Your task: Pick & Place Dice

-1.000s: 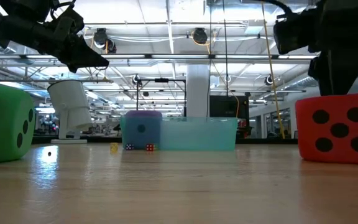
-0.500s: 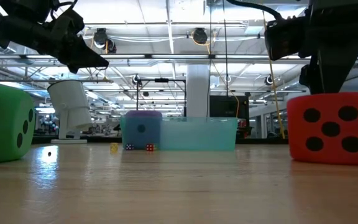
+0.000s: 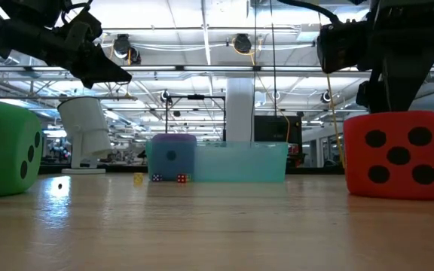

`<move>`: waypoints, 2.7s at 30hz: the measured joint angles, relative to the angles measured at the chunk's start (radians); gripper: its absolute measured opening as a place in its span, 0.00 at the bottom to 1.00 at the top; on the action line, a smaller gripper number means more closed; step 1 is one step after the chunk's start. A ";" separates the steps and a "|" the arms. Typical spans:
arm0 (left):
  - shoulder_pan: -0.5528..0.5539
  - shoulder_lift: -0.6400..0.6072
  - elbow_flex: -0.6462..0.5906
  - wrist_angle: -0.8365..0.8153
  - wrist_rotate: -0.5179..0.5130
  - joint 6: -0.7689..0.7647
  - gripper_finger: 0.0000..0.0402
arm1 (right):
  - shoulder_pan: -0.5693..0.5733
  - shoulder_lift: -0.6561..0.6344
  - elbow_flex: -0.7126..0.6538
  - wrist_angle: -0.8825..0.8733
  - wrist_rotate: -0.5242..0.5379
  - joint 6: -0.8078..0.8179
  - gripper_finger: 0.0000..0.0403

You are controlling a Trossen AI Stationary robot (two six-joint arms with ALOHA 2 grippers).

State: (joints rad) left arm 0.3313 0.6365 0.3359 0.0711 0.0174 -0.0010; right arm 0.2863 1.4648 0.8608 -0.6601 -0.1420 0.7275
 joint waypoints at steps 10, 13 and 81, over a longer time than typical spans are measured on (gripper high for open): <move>0.000 0.000 0.000 0.001 0.000 0.003 0.05 | 0.006 -0.064 0.097 -0.052 0.041 -0.012 0.99; 0.000 0.000 0.000 0.001 -0.001 0.004 0.05 | 0.016 -0.058 0.156 -0.168 0.089 -0.010 0.98; 0.000 0.000 0.000 -0.018 -0.001 0.041 0.05 | -0.006 0.073 0.037 0.113 0.057 -0.740 0.97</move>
State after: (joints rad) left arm 0.3313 0.6369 0.3359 0.0532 0.0162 0.0397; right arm 0.2803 1.5378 0.8975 -0.5472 -0.0849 -0.0127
